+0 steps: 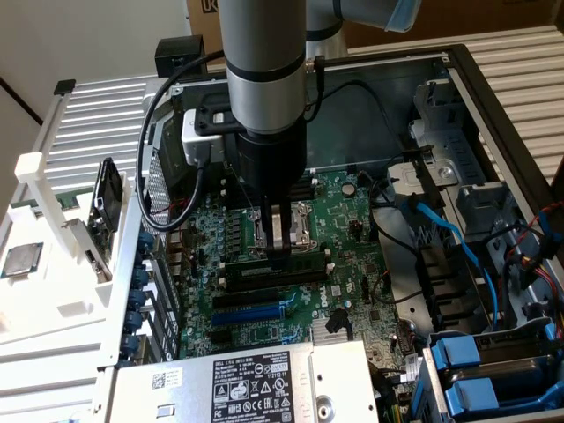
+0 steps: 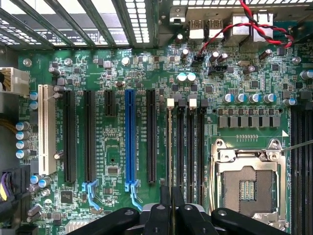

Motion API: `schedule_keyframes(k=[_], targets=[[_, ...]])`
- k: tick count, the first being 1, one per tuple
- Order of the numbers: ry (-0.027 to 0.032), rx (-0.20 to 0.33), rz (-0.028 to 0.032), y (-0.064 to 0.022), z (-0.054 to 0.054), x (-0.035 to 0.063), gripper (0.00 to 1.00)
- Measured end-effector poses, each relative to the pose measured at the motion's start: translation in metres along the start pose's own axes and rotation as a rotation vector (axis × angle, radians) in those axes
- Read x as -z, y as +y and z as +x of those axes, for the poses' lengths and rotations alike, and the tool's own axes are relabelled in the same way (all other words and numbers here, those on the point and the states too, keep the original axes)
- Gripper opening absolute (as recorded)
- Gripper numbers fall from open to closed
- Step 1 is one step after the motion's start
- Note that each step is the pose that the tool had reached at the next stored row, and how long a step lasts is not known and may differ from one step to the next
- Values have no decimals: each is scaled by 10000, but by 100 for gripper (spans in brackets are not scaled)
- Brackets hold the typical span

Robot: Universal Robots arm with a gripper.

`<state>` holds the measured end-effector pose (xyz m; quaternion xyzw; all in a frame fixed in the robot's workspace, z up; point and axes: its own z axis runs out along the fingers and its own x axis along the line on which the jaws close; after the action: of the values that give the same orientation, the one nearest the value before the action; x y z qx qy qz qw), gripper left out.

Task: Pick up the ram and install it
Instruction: 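Insert the ram into the slot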

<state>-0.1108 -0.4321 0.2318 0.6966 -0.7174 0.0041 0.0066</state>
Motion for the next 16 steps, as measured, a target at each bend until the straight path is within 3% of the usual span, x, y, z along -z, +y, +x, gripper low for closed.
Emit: schedule_keyframes(k=[16], targets=[[0, -7, 5, 4, -11, 0, 13]])
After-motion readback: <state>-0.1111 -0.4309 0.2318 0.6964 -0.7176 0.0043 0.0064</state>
